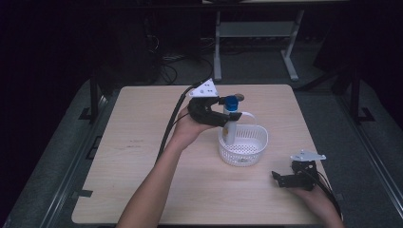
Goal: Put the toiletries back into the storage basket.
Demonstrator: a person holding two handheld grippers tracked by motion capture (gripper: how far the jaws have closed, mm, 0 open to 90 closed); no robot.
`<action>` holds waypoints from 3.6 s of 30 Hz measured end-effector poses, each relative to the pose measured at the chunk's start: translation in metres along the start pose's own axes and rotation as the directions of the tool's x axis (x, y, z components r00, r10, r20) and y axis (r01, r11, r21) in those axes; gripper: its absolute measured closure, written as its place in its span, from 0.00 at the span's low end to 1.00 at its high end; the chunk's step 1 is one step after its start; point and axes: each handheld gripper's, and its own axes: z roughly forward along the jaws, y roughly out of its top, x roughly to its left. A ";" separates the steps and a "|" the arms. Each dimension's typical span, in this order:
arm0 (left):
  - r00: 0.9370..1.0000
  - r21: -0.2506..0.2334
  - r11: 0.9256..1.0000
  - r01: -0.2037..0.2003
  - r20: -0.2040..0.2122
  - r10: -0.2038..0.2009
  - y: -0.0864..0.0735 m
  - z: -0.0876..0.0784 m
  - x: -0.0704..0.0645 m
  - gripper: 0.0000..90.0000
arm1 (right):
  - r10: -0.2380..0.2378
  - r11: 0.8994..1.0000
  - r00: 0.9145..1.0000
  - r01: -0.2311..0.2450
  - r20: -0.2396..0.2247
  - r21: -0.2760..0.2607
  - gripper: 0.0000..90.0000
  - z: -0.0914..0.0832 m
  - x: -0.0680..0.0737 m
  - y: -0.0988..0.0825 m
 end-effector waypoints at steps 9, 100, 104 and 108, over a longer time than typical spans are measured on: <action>1.000 0.001 1.000 -0.001 -0.009 0.001 -0.017 0.008 -0.001 0.40 | 0.000 1.000 1.000 0.000 0.001 0.000 0.01 0.000 0.000 0.000; 0.998 0.127 0.992 0.023 -0.061 -0.016 -0.076 -0.021 -0.013 0.15 | -0.002 1.000 1.000 0.002 0.003 0.000 0.01 0.000 0.000 0.000; 0.996 0.144 0.989 0.035 -0.081 -0.023 -0.083 -0.031 -0.014 0.15 | -0.001 1.000 1.000 0.001 0.002 0.000 0.01 0.000 0.000 0.000; 0.994 0.168 0.984 0.050 -0.101 -0.034 -0.092 -0.040 -0.015 0.15 | -0.002 1.000 1.000 0.002 0.001 0.000 0.01 0.000 0.000 0.000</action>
